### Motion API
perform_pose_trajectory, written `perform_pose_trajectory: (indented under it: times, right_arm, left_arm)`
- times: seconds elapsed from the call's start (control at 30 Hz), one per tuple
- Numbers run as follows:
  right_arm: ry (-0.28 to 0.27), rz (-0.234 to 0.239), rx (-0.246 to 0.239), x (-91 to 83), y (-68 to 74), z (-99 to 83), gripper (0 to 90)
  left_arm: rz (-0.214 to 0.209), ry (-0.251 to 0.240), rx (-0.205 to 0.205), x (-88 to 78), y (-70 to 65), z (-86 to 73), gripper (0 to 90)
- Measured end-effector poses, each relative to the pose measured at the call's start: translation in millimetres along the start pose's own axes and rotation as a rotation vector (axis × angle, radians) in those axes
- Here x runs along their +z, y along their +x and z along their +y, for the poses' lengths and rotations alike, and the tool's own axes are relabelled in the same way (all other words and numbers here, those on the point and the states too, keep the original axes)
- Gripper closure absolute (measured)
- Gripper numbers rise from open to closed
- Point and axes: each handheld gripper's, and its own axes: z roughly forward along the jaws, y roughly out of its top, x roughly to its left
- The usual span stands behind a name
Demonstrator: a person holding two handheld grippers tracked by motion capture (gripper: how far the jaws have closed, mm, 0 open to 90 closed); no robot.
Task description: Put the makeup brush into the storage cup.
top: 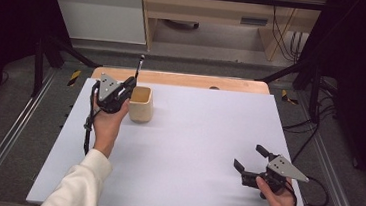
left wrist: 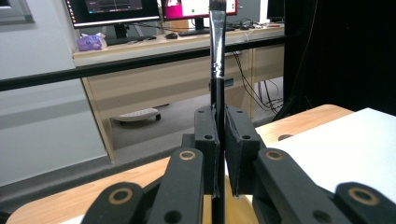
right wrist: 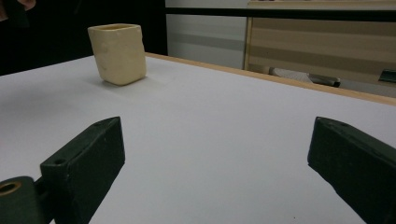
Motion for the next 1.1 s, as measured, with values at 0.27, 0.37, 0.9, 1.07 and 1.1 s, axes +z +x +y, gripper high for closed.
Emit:
perform_pose_trajectory:
  times: [0.27, 0.37, 0.9, 1.07, 1.1]
  right_arm:
    - [0.004, 0.003, -0.005, 0.7, 0.4, -0.3, 4.4]
    - [0.005, 0.004, -0.006, 0.9, 0.2, -0.7, 4.4]
    - [0.014, 0.004, -0.009, 1.9, 0.6, -1.5, 4.5]
    - [0.014, 0.002, -0.002, 1.5, 0.2, -1.6, 4.5]
    - [0.015, 0.003, -0.001, 1.4, 0.3, -1.6, 4.5]
  left_arm:
    - [-0.012, -0.007, 0.009, 6.7, 1.4, -2.5, 84.0]
    - [-0.009, -0.013, -0.001, 9.7, 4.0, -4.2, 84.0]
    - [-0.008, -0.017, -0.014, 17.5, 10.6, -7.8, 84.1]
    - [-0.011, -0.010, -0.019, 22.3, 10.5, -11.0, 84.0]
    - [-0.011, -0.011, -0.023, 22.9, 10.4, -11.6, 84.0]
